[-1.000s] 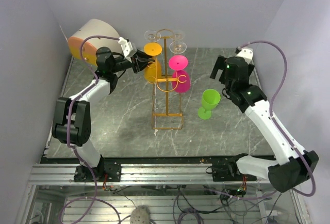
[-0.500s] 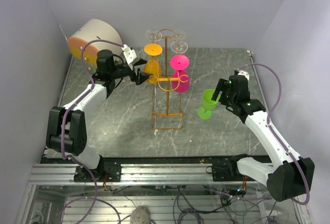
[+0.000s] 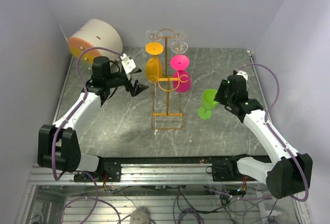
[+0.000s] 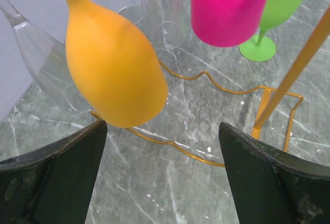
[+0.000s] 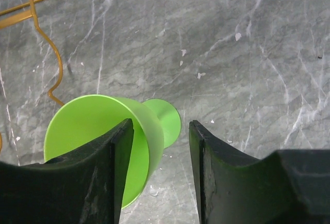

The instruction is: Place the wine glass upside down on the wine glass rack

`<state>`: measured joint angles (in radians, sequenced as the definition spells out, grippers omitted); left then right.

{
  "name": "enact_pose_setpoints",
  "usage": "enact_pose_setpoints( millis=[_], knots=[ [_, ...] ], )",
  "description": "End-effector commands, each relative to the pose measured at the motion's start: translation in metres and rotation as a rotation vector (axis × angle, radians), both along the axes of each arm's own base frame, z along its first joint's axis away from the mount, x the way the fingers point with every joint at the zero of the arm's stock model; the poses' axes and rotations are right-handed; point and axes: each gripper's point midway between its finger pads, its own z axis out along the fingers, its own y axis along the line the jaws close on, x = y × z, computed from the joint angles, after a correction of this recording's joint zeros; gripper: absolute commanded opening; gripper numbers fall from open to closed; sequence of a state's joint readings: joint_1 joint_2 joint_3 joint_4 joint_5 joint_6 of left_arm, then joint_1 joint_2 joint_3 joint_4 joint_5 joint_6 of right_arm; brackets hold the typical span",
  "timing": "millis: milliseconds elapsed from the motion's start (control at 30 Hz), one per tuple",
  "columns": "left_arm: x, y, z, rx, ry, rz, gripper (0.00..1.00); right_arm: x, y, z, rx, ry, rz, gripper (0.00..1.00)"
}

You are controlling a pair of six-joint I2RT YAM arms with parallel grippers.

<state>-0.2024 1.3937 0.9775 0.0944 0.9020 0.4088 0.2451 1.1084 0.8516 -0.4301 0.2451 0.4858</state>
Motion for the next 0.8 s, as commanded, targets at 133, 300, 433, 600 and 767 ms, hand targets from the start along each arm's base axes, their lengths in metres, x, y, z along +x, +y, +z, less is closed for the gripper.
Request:
enact_pose_setpoints(
  millis=[133,300,433,600,767],
  knots=[
    [-0.025,0.013,-0.003,0.055,0.002,0.005,1.00,-0.001,-0.007,0.001,-0.028,-0.010,-0.014,0.36],
    [-0.040,0.017,-0.003,0.074,0.013,0.005,1.00,-0.002,-0.010,0.008,-0.041,-0.016,-0.017,0.35],
    [-0.046,0.023,-0.006,0.089,0.006,0.027,1.00,-0.001,-0.013,0.015,-0.063,-0.027,-0.014,0.35],
    [-0.046,0.030,-0.007,0.084,0.033,0.081,1.00,0.000,-0.009,0.017,-0.058,-0.023,0.007,0.17],
    [-0.042,0.036,-0.003,0.057,0.080,0.149,1.00,0.002,-0.005,0.020,-0.046,-0.022,0.024,0.00]
  ],
)
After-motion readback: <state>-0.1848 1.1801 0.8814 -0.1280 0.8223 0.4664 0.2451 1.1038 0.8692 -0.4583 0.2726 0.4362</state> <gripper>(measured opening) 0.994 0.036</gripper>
